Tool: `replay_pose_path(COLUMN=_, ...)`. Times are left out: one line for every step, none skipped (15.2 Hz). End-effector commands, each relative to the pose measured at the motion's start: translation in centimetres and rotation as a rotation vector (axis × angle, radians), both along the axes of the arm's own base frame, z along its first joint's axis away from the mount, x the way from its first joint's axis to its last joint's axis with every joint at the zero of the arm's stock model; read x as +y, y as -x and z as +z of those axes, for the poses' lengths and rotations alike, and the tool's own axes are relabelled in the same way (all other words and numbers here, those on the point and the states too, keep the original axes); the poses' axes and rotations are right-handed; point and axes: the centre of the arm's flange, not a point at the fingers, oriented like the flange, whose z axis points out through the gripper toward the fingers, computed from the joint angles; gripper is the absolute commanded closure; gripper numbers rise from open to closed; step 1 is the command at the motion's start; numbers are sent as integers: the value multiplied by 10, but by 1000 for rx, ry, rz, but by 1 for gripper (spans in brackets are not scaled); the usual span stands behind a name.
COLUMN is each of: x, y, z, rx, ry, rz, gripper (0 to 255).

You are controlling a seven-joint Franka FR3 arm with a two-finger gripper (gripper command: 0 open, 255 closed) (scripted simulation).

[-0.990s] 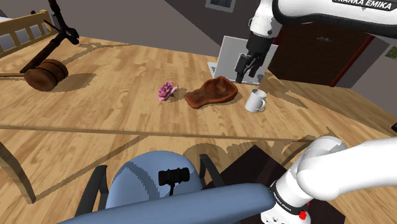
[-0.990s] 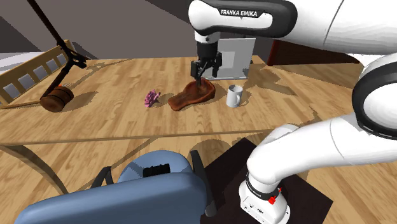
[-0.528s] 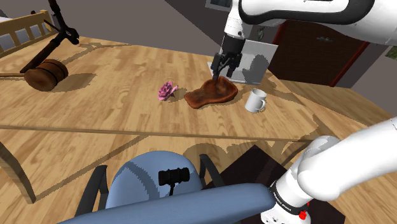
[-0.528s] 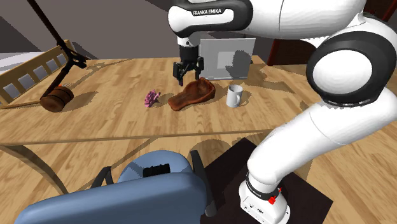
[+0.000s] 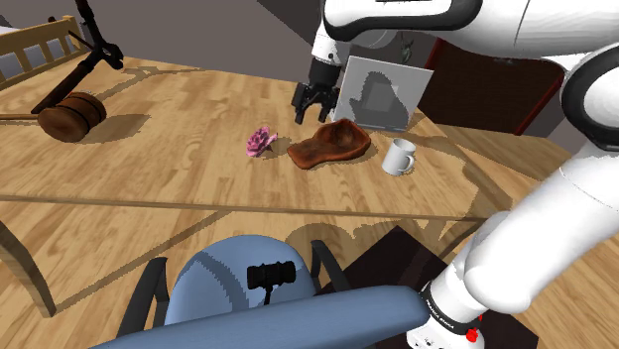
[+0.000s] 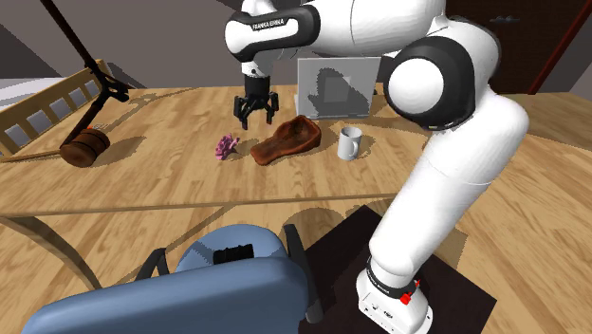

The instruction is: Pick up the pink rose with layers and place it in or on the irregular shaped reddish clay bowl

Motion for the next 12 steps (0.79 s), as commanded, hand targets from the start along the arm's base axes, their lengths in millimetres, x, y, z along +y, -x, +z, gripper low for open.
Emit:
replay_pose_path(x=7, y=-24, z=-9, rx=6, ry=-26, rz=-6, gripper=0)
replay_pose_path(x=11, y=-35, z=-13, rx=9, ry=-38, rz=-9, gripper=0)
replay_pose_path(x=14, y=-47, z=-18, rx=12, ry=-51, rz=-11, gripper=0)
replay_pose_path(x=17, y=-59, z=-23, rx=15, ry=-63, rz=-14, gripper=0)
replay_pose_path(x=20, y=-71, z=-27, rx=18, ry=-76, rz=-17, gripper=0)
replay_pose_path(x=24, y=-82, z=-32, rx=21, ry=-88, rz=-20, gripper=0)
replay_pose_path(x=27, y=-94, z=-37, rx=24, ry=-100, rz=-22, gripper=0)
replay_pose_path(x=29, y=-102, z=-40, rx=26, ry=-109, rz=-24, gripper=0)
replay_pose_path(x=31, y=-101, z=-45, rx=26, ry=-109, rz=-24, gripper=0)
replay_pose_path(x=32, y=-101, z=-50, rx=26, ry=-109, rz=-24, gripper=0)
replay_pose_path(x=33, y=-101, z=-55, rx=26, ry=-109, rz=-24, gripper=0)
replay_pose_path(x=35, y=-100, z=-60, rx=26, ry=-109, rz=-24, gripper=0)
